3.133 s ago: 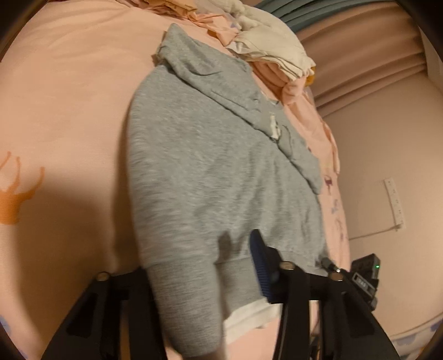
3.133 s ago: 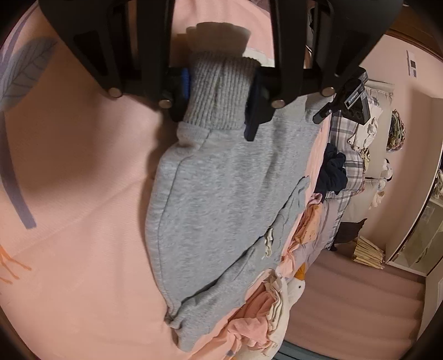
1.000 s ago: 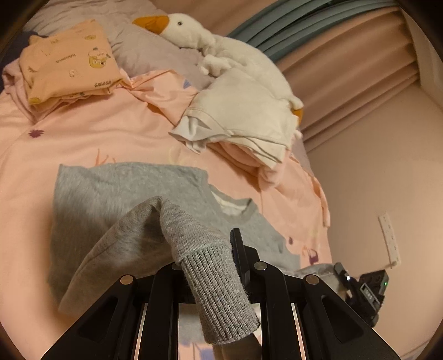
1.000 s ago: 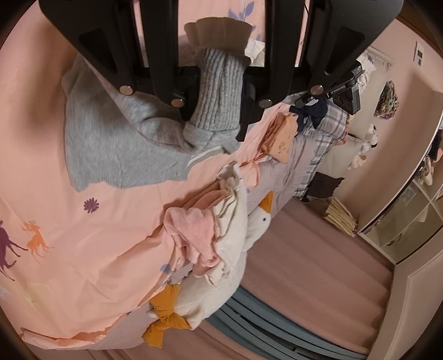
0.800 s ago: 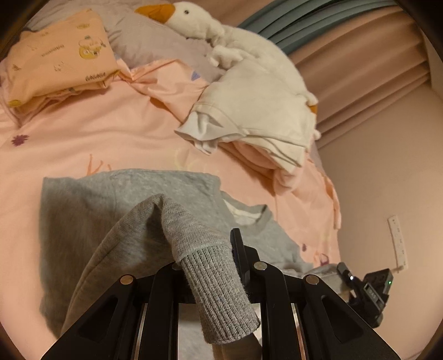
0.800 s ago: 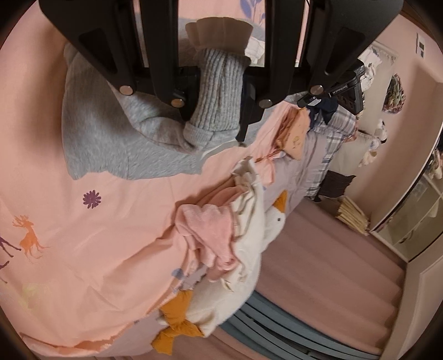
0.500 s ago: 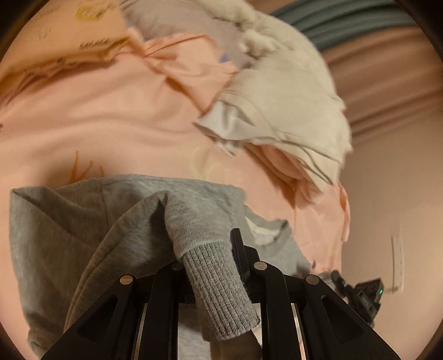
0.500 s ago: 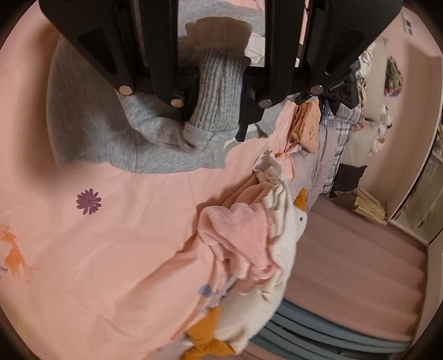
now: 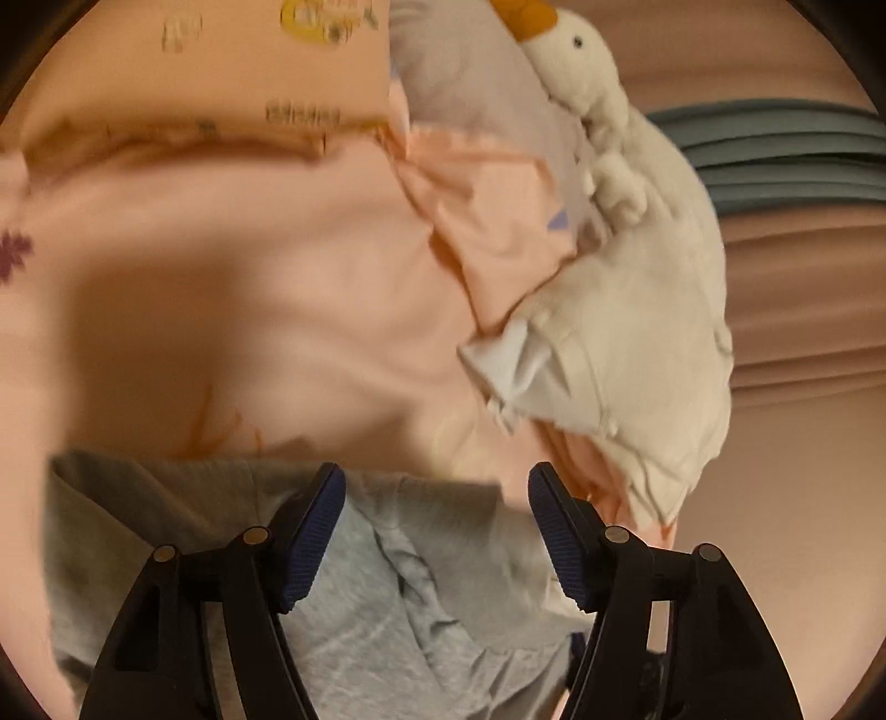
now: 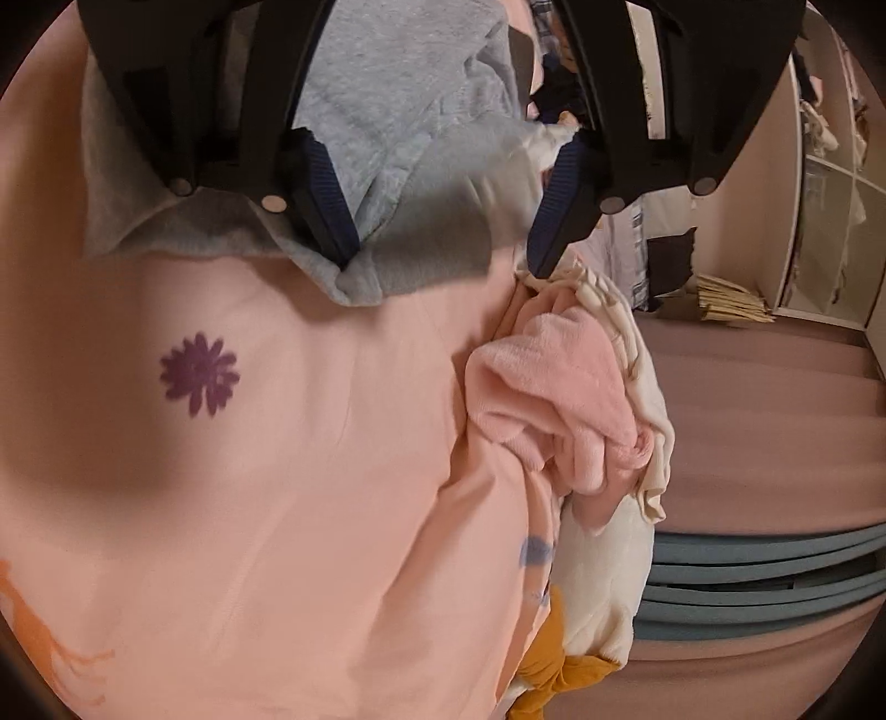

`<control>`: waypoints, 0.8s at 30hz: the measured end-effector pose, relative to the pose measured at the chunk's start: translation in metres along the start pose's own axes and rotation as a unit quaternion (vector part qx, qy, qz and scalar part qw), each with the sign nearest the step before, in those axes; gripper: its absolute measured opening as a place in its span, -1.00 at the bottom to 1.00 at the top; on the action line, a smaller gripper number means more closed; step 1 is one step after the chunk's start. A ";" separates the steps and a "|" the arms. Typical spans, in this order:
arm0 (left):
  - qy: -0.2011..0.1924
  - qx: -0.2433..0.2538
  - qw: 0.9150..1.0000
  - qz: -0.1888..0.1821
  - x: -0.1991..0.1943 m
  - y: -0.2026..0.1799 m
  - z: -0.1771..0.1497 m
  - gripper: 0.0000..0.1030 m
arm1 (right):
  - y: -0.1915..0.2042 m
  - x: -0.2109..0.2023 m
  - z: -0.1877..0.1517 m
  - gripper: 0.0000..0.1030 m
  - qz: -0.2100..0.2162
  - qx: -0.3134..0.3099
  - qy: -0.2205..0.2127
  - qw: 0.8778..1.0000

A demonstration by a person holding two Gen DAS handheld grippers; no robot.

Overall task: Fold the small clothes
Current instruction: 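Open both grippers and release the hem over the collar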

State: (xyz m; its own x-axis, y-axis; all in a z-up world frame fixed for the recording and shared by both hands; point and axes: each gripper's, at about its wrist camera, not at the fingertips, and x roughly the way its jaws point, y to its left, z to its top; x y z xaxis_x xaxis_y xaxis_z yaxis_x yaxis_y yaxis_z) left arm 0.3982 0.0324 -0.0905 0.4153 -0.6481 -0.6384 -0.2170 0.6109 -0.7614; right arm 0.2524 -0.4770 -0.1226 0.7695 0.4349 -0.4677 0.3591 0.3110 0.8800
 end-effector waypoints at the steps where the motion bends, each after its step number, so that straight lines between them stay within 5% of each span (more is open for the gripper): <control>1: -0.007 0.008 1.000 0.010 -0.005 0.000 0.000 0.30 | 0.002 -0.001 0.000 0.24 -0.003 -0.006 -0.003 1.000; 5: -0.021 0.061 0.997 0.042 -0.020 -0.004 -0.011 0.30 | 0.010 -0.024 0.000 0.25 -0.006 -0.035 -0.050 0.998; 8: -0.024 0.144 0.986 0.075 -0.022 -0.015 -0.036 0.30 | 0.024 -0.039 -0.014 0.21 -0.024 -0.099 -0.054 0.993; 11: -0.015 0.210 0.973 0.090 -0.019 -0.020 -0.067 0.30 | 0.047 -0.043 -0.048 -0.16 -0.110 -0.230 -0.040 0.966; 14: -0.012 0.252 0.963 0.097 -0.018 -0.019 -0.092 0.30 | 0.047 -0.052 -0.073 -0.17 -0.163 -0.286 -0.038 0.944; 19: -0.016 0.300 0.945 0.131 -0.021 -0.007 -0.120 0.30 | 0.019 -0.082 -0.088 -0.14 -0.182 -0.287 -0.044 0.939; 24: -0.018 0.310 0.938 0.153 -0.027 0.009 -0.135 0.30 | -0.003 -0.093 -0.104 -0.14 -0.195 -0.289 -0.023 0.937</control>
State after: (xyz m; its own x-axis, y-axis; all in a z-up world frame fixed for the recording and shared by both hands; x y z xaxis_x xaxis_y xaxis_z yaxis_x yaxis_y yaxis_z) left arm 0.2653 -0.0060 -0.0957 0.4502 -0.3896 -0.8034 0.2203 0.9204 -0.3229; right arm 0.1245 -0.4305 -0.0903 0.6668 0.1605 -0.7278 0.2817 0.8498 0.4455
